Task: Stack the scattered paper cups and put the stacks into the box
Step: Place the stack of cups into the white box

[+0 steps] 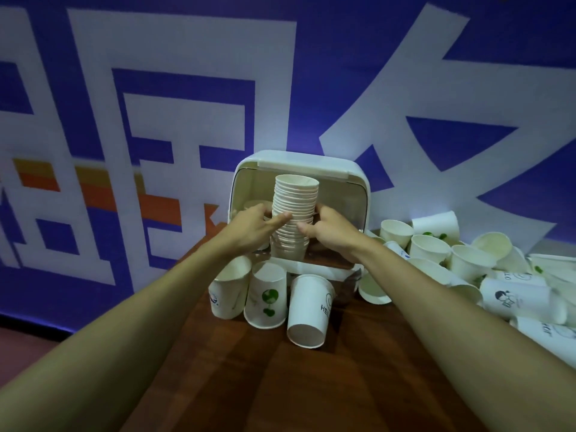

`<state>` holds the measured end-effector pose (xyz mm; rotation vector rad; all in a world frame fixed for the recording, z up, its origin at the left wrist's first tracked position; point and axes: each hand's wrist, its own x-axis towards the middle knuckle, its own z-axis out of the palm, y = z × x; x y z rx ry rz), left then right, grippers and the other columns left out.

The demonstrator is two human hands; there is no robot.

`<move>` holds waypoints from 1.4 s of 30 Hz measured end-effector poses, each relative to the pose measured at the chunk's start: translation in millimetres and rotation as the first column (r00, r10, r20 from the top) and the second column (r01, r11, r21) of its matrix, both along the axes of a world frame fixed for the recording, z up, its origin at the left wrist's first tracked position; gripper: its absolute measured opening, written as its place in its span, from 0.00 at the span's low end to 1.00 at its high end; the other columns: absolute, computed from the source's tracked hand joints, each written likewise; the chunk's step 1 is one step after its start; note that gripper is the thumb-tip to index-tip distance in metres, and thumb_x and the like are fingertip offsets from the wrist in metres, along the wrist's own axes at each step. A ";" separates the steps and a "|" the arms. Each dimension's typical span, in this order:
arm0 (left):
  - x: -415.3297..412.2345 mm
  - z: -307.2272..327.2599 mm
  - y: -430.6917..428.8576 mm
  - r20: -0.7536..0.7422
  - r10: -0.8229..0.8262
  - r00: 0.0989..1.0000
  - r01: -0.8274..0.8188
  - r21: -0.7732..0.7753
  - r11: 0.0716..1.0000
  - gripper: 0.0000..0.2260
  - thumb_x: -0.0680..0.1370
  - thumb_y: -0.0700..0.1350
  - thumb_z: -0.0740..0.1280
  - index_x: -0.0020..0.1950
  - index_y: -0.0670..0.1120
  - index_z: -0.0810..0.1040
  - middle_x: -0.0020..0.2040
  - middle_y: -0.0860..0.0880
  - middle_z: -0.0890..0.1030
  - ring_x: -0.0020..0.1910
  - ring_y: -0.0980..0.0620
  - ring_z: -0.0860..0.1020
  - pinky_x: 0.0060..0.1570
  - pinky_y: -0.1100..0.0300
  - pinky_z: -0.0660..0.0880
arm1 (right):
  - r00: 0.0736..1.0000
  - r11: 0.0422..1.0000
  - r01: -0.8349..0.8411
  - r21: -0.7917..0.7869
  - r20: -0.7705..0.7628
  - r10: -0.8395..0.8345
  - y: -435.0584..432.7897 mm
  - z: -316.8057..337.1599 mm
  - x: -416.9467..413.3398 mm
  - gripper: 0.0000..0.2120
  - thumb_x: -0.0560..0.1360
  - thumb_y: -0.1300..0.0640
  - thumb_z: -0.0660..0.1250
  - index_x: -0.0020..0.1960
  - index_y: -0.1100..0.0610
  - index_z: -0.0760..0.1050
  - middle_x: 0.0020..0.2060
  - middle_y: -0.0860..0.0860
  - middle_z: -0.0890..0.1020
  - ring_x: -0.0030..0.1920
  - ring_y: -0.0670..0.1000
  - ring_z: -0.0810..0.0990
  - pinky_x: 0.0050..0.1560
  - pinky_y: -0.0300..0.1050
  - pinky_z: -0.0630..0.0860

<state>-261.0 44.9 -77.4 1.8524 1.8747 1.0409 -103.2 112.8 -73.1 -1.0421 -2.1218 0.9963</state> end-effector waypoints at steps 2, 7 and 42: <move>-0.2 0.0 3.8 -0.040 0.017 0.999 -0.017 -0.003 1.000 0.20 0.79 0.60 0.57 0.51 0.45 0.76 0.47 0.47 0.81 0.48 0.49 0.79 0.59 0.45 0.73 | 1.000 0.999 0.006 -0.046 -0.020 -0.007 -0.9 2.0 -0.1 0.15 0.78 0.58 0.65 0.64 0.52 0.73 0.59 0.50 0.80 0.60 0.51 0.77 0.61 0.51 0.73; 1.8 0.8 11.4 -0.007 0.000 1.000 0.000 -0.031 1.000 0.21 0.80 0.58 0.59 0.58 0.41 0.76 0.52 0.42 0.81 0.50 0.45 0.80 0.55 0.45 0.77 | 0.998 0.994 0.050 -0.094 -0.037 -0.053 2.0 -2.2 -5.5 0.13 0.78 0.55 0.62 0.63 0.51 0.72 0.59 0.52 0.79 0.59 0.53 0.77 0.60 0.60 0.75; -6.1 -25.5 55.9 0.354 0.060 0.933 -0.059 -0.015 0.998 0.10 0.79 0.42 0.64 0.61 0.48 0.75 0.50 0.51 0.78 0.48 0.54 0.78 0.52 0.58 0.76 | 0.990 0.993 0.116 0.023 -0.081 -0.114 51.1 -22.3 -21.1 0.37 0.70 0.51 0.74 0.71 0.59 0.60 0.66 0.53 0.74 0.65 0.53 0.74 0.64 0.46 0.71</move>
